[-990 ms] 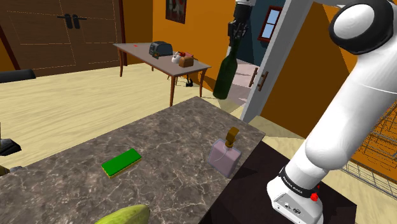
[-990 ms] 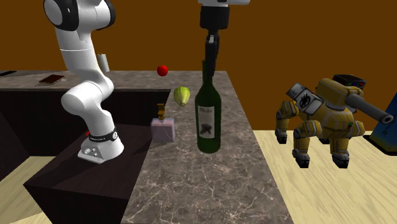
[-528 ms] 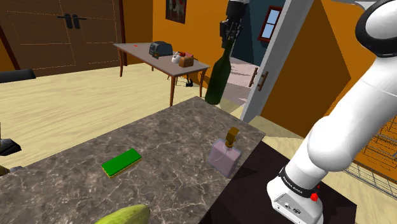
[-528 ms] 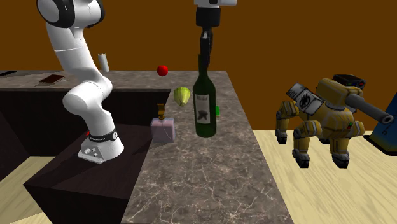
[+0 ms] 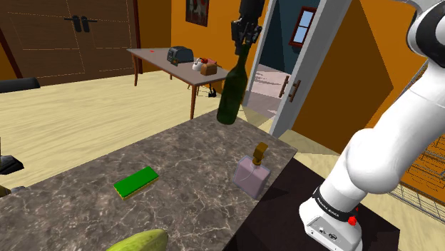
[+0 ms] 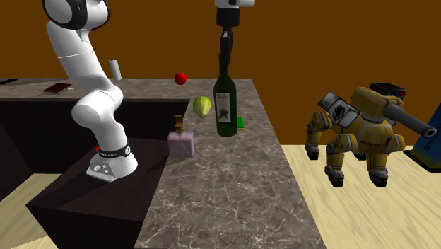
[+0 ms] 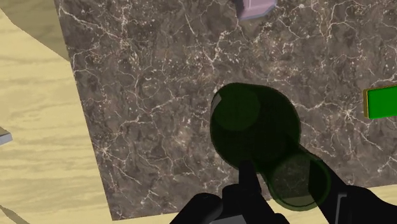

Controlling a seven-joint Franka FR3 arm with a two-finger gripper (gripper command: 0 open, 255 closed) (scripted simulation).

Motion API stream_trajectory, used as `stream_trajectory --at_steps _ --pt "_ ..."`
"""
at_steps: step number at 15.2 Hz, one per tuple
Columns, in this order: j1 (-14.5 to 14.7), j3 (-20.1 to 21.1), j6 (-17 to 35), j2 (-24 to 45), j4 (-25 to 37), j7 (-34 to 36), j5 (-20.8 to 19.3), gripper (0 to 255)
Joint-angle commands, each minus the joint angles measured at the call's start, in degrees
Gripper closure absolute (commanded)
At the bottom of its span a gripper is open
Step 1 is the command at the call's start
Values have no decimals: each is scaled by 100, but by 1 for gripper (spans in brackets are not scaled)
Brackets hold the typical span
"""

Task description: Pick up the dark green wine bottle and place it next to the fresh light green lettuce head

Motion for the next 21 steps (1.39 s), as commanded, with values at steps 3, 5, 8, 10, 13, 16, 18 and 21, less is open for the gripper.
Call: stream_trajectory --at_steps 3,5,8,10,13,16,18,21 --pt "245 328 50 -49 -78 583 56 255" --pt "364 492 57 -25 -52 865 83 255" --pt "543 736 63 58 40 1290 117 255" --pt "664 898 63 144 137 1574 132 255" --pt "854 1134 55 320 338 2002 136 255" --pt "1048 1369 32 556 611 2433 114 255" --pt "1187 1519 5 747 836 2721 80 255" --pt "1416 1733 -58 1089 1246 3155 -3 255"
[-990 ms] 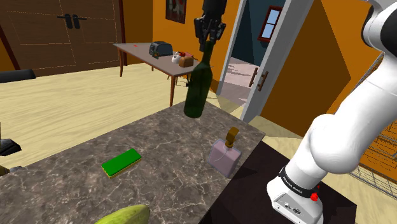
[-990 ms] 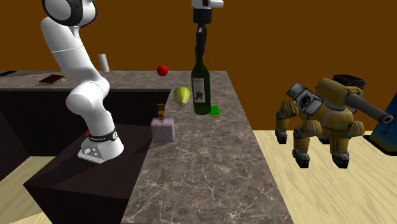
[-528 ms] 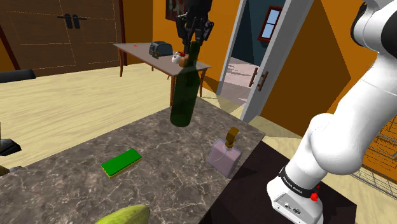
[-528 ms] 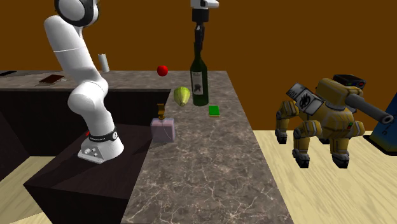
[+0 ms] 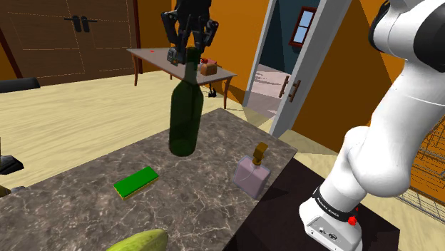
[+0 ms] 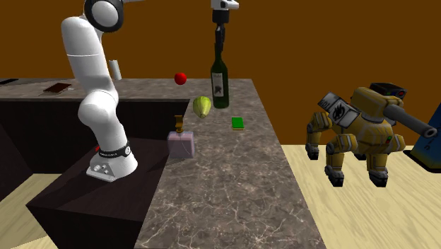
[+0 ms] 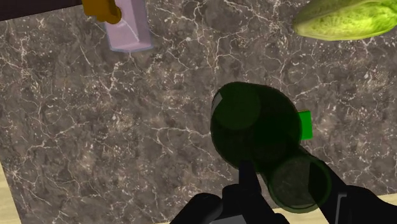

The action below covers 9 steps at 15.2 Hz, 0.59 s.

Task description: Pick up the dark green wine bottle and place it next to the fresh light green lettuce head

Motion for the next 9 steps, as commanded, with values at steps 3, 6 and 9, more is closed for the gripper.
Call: stream_trajectory --at_steps 3,6,9 --pt "347 279 -113 542 660 606 -160 255" --pt "653 453 -275 1043 1311 1031 -339 255" --pt "1106 599 -585 1770 2323 1494 -614 255"
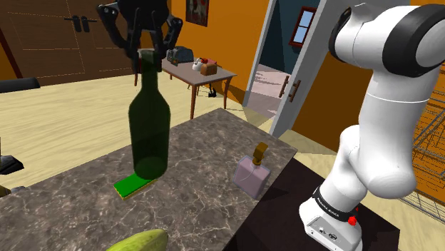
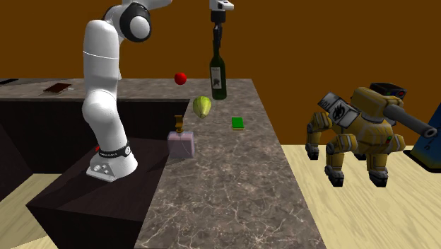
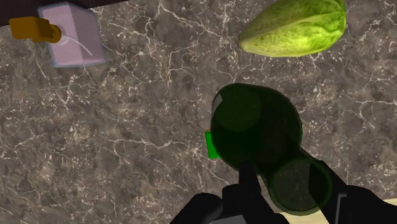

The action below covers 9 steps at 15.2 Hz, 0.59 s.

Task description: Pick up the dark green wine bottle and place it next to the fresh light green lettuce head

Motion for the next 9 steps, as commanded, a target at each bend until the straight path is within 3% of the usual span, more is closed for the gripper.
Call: stream_trajectory --at_steps 1,9 --pt "162 41 -57 282 333 168 -103 255" --pt "12 24 767 -98 -858 105 31 255"
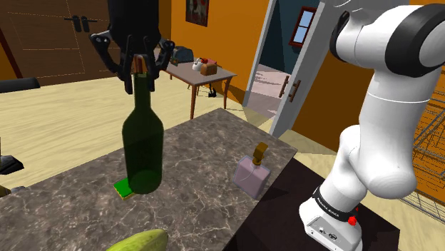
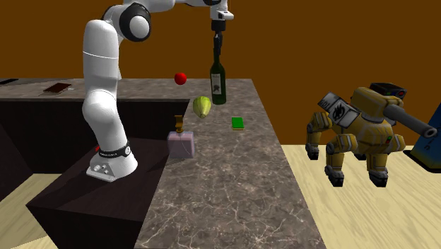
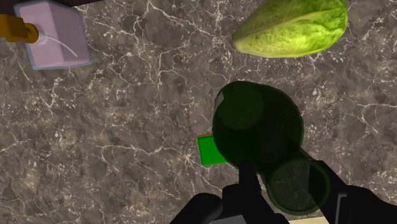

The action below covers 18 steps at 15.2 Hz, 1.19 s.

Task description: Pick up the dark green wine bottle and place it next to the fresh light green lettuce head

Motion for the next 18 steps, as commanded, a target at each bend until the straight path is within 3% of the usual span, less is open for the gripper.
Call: stream_trajectory --at_steps 1,18 --pt "-31 -3 223 -89 -303 -13 30 255" --pt "-136 -31 1634 -320 -1936 -76 106 255"
